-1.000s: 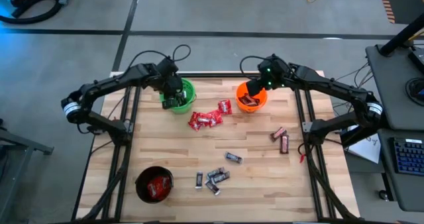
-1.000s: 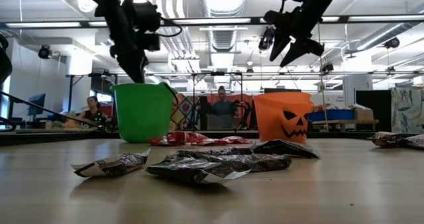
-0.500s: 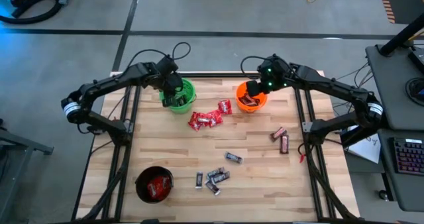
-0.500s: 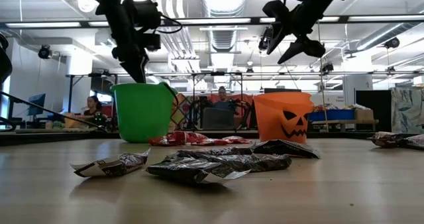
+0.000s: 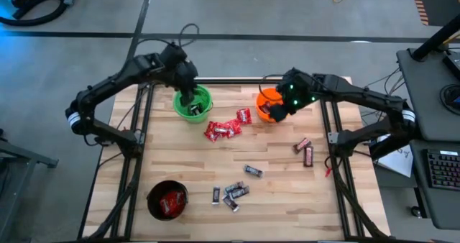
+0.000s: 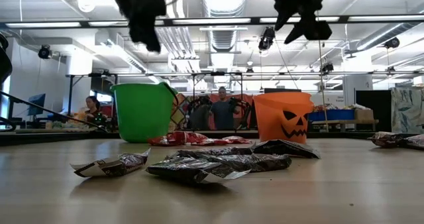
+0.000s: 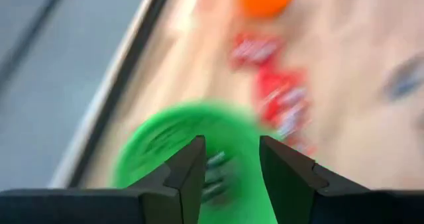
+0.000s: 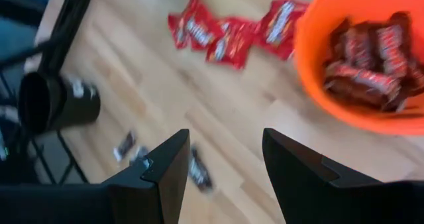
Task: Sort candy
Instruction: Put the black chocolate into the green bucket
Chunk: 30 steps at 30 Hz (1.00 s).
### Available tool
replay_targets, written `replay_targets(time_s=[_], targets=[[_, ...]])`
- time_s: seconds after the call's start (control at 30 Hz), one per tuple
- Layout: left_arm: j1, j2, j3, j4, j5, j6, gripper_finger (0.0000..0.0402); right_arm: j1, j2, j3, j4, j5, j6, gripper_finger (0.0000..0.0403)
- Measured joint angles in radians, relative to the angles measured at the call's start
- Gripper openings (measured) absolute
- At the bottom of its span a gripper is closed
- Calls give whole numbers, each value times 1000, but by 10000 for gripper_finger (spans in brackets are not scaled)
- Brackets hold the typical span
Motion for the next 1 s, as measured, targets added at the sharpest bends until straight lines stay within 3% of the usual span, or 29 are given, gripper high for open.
replay_targets(time_s=[0.1,0.2,0.43,0.63,1.0], targets=[[-8,-24,33,39,202,-121,125,94,0,0,-3,19,-19,183],[-59,-73,26,82,254,-217,125,215,0,-9,-4,89,-50,183],[-306,-223,-24,130,-17,-370,125,499,4,-15,-2,319,-51,183],[-521,-303,-107,262,-197,-546,125,637,21,-42,52,453,-16,183],[-807,-306,-252,487,-421,-729,125,746,157,-154,266,514,-31,183]])
